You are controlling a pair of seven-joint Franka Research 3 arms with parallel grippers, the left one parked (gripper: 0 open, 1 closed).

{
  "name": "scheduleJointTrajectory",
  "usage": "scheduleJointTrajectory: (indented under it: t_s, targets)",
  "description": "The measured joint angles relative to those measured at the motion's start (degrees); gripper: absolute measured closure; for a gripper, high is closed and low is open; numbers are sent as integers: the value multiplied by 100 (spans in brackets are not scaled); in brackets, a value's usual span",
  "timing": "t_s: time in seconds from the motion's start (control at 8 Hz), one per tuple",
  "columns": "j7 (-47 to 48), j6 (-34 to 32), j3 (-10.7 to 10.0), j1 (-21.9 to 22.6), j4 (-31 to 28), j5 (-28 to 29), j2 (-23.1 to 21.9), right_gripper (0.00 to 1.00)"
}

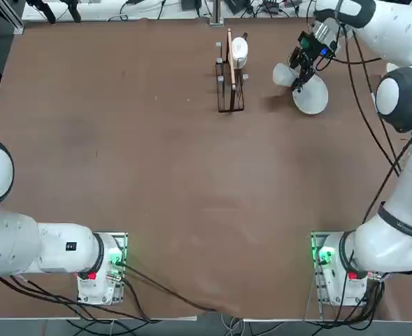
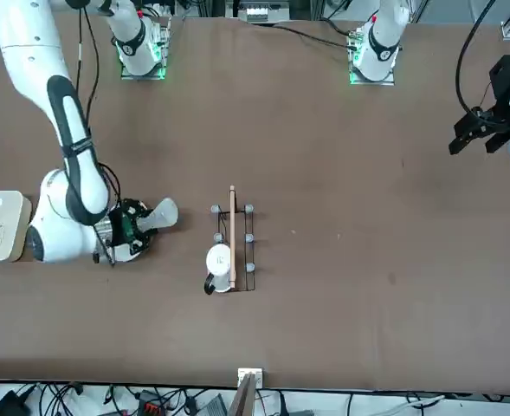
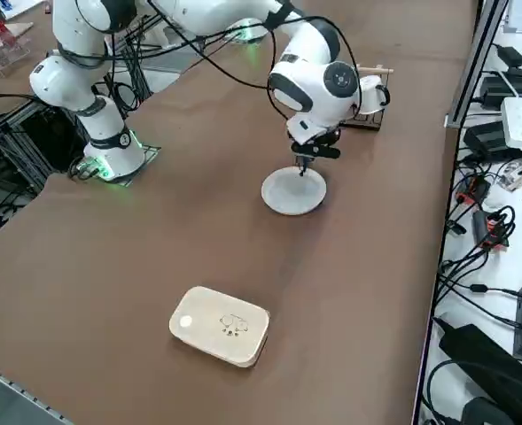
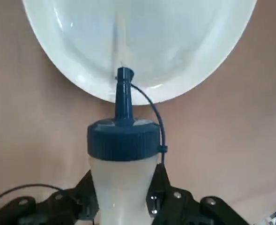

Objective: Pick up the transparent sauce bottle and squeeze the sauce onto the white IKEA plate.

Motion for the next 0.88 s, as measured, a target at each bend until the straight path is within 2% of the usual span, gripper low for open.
scheduleJointTrajectory:
  t_s: [0.5, 0.88]
  targets:
    - [-540, -105, -1, -377, -8, 225, 1, 52]
    - [-567, -600, -5, -493, -5, 225, -46, 52]
